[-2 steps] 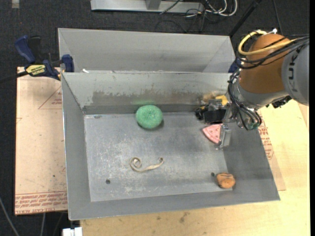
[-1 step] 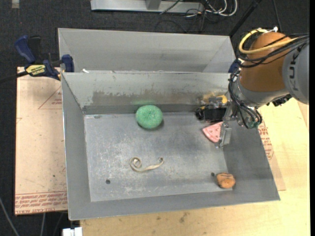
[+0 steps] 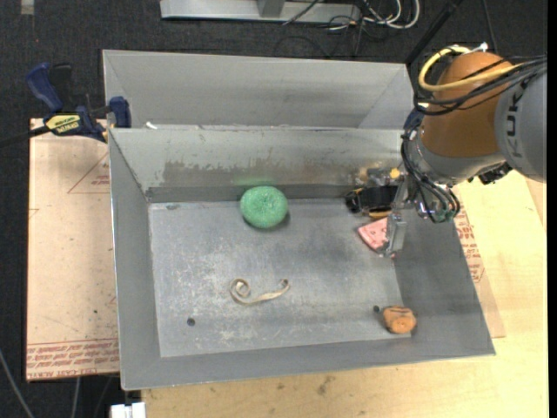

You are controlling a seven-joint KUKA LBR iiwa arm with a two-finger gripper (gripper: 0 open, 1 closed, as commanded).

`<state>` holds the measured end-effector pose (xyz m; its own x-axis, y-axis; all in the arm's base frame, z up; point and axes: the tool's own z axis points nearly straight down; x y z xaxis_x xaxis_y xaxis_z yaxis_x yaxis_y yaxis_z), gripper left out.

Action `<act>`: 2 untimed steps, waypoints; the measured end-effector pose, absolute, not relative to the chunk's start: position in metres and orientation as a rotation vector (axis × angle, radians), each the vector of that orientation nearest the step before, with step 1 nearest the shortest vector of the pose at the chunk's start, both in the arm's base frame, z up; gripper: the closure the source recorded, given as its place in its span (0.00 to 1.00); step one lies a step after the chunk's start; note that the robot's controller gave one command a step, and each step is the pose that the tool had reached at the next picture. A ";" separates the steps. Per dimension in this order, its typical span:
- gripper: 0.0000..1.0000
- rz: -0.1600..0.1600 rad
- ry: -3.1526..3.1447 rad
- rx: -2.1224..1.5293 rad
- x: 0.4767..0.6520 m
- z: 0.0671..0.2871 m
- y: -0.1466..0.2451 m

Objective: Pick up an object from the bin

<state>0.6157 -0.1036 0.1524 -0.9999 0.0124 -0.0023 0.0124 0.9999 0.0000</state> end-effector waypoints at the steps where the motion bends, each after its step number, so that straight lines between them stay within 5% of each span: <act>1: 0.00 0.002 3.135 0.131 0.637 0.154 -0.103; 2: 0.00 0.002 3.127 0.278 0.638 0.154 -0.093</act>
Offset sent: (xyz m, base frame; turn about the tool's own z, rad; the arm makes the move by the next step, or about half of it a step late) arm 0.0191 0.0137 0.0023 0.1808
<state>0.6379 -0.0931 0.1543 -0.9843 0.1767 -0.0021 0.1767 0.9843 0.0015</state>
